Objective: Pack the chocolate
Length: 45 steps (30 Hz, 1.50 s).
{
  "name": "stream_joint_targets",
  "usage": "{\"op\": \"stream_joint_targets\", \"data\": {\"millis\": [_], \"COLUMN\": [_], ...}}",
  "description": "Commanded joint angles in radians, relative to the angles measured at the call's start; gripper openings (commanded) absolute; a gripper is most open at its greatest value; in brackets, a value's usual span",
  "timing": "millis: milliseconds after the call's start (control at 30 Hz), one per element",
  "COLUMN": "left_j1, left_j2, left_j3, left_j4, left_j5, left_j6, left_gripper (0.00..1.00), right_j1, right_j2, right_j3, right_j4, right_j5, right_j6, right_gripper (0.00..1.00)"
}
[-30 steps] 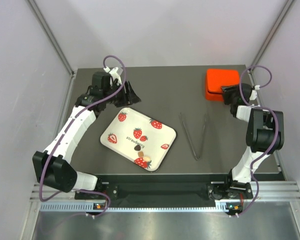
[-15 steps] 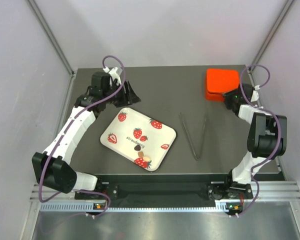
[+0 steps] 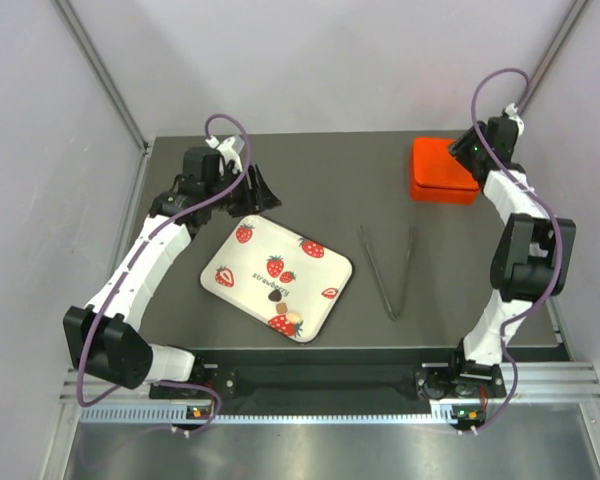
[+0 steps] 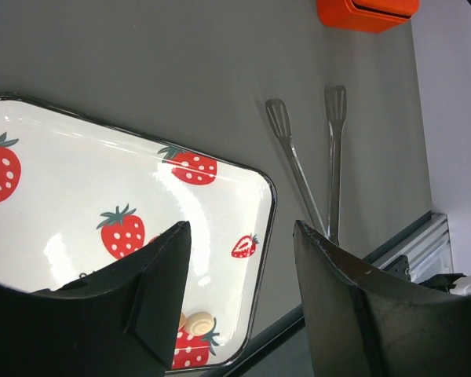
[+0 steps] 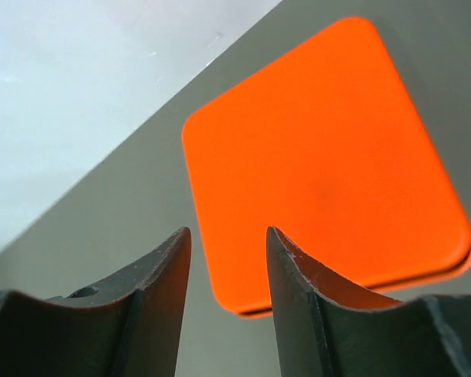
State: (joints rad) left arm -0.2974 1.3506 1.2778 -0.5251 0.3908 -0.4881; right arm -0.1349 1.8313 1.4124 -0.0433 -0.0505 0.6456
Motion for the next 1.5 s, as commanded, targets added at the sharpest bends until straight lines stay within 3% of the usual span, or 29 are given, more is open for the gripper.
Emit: {"op": "stream_joint_targets", "data": {"millis": [0, 333, 667, 1000, 1300, 1467], "left_j1": [-0.006, -0.006, -0.008, -0.008, -0.008, -0.008], "left_j2": [-0.013, -0.008, -0.004, -0.007, -0.007, -0.004], "left_j3": [-0.011, -0.024, -0.028, -0.031, -0.031, -0.031], "left_j4": [0.039, 0.039, 0.039, 0.042, 0.036, 0.04], "left_j5": [-0.01, -0.029, -0.032, -0.038, -0.044, -0.041], "left_j6": [0.002, 0.008, 0.003, 0.009, 0.009, 0.005], "left_gripper": [0.6, 0.6, 0.6, 0.6, 0.6, 0.6], "right_j1": [0.008, 0.004, 0.004, 0.003, 0.004, 0.008], "right_j2": [0.098, 0.106, 0.103, 0.102, 0.026, 0.026], "right_j3": [0.082, 0.086, 0.131, 0.06, 0.138, 0.189], "right_j4": [-0.075, -0.267, -0.326, -0.291, -0.334, -0.342], "right_j5": [-0.032, 0.17, 0.175, 0.164, 0.192, 0.138], "right_j6": [-0.165, -0.331, -0.382, -0.36, -0.353, -0.331], "right_gripper": [0.44, 0.43, 0.43, 0.43, 0.29, 0.14]}}
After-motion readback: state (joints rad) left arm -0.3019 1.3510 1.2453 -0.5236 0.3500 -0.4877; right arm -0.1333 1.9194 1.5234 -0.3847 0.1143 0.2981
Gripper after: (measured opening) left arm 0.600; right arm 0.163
